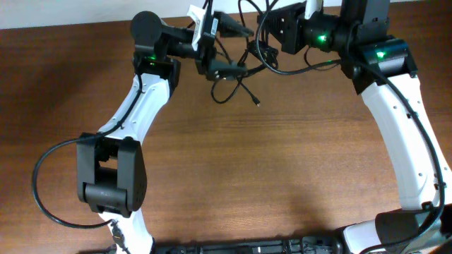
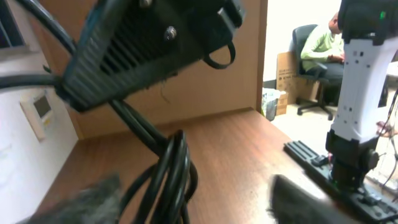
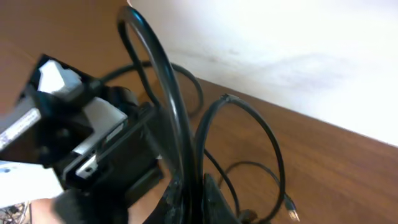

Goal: Untangle cables

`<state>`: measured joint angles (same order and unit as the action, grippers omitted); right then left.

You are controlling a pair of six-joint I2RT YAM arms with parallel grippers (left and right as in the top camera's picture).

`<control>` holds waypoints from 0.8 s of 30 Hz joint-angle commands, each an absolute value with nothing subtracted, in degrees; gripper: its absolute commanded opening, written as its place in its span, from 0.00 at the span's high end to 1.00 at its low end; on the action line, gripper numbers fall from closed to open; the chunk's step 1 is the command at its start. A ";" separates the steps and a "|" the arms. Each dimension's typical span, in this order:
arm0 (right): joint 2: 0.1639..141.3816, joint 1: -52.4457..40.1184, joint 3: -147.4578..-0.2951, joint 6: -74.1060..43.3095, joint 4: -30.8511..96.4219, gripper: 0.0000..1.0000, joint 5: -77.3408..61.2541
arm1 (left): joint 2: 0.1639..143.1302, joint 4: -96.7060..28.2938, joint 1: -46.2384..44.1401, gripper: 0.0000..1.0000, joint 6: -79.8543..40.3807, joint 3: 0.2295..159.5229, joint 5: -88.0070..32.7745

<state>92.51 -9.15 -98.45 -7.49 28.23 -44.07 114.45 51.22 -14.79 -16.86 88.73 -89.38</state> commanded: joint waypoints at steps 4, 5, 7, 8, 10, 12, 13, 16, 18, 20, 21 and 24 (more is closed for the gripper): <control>91.20 -9.34 -98.96 -9.96 25.67 0.96 -47.64 | 113.69 51.44 -17.41 0.42 -16.36 89.14 -90.02; 91.20 -9.34 -98.96 -9.96 25.69 0.96 -47.66 | 113.69 51.62 -17.61 0.47 -16.36 89.14 -89.80; 91.20 -9.37 -98.96 -9.98 25.67 0.96 -48.12 | 113.69 51.59 -17.65 0.55 -16.36 89.14 -89.65; 91.20 -9.37 -98.96 -10.33 25.65 0.96 -48.23 | 113.69 51.59 -17.65 0.56 -16.36 89.14 -89.62; 91.20 -9.37 -98.96 -10.98 25.65 0.96 -48.25 | 113.69 51.57 -17.78 0.66 -16.36 89.14 -89.65; 91.20 -9.34 -98.96 -10.98 25.67 0.96 -48.25 | 113.69 51.62 -18.06 0.87 -16.36 89.14 -89.49; 91.20 -9.34 -98.96 -10.96 25.69 0.96 -48.23 | 113.69 51.59 -18.11 1.00 -16.38 89.14 -89.08; 91.20 -9.21 -98.96 -10.17 26.24 0.96 -45.87 | 113.67 51.70 -18.11 1.00 -16.51 89.14 -88.12; 91.20 -8.56 -98.96 -8.10 27.73 0.82 -42.33 | 113.67 52.07 -17.65 1.00 -20.21 89.14 -84.73; 91.22 -6.98 -98.96 -7.29 30.11 0.44 -37.78 | 113.67 52.03 -16.32 1.00 -26.81 89.14 -79.11; 91.20 -6.22 -98.96 -7.29 31.07 0.32 -36.40 | 113.67 52.03 -15.66 1.00 -29.85 89.14 -76.90; 91.20 -2.79 -98.96 -6.02 34.72 0.10 -36.01 | 113.67 52.01 -13.17 1.00 -39.77 89.14 -70.50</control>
